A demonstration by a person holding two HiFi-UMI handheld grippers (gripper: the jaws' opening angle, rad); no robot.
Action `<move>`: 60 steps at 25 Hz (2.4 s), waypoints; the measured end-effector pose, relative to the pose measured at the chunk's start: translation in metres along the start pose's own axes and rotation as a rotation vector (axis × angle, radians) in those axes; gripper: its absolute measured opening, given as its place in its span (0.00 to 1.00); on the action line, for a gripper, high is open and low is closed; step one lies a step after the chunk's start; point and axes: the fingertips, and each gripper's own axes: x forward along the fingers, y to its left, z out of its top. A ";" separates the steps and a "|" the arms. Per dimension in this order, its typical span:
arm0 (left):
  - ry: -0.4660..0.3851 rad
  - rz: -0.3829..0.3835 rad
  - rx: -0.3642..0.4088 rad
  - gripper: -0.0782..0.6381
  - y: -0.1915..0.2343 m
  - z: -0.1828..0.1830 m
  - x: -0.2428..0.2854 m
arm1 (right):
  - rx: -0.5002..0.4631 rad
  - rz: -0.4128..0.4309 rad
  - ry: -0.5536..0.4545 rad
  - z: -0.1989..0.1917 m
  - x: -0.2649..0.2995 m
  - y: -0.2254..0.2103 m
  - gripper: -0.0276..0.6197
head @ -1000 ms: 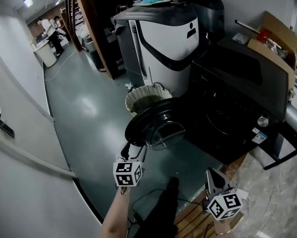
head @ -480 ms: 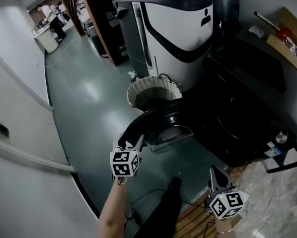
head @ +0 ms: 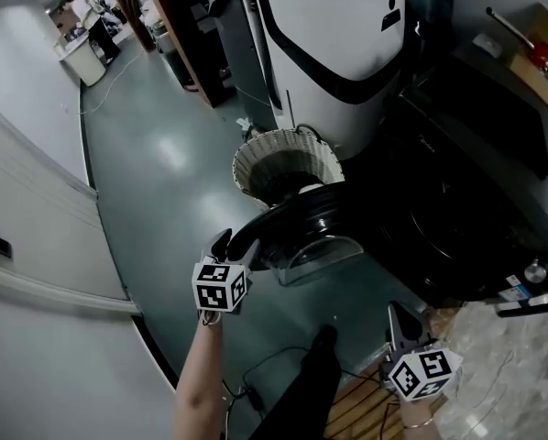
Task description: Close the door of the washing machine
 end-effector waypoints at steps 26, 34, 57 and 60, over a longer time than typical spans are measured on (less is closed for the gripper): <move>0.201 -0.191 0.149 0.56 -0.046 -0.026 -0.002 | 0.041 -0.055 0.016 -0.020 -0.044 -0.027 0.05; 0.208 -0.192 0.149 0.56 -0.088 -0.046 -0.040 | 0.052 -0.095 -0.004 -0.032 -0.104 -0.017 0.05; 0.212 -0.347 0.117 0.51 -0.257 -0.090 -0.134 | 0.063 -0.252 -0.081 -0.055 -0.283 -0.001 0.05; 0.213 -0.371 0.091 0.50 -0.278 -0.092 -0.139 | 0.074 -0.273 -0.092 -0.059 -0.300 0.000 0.05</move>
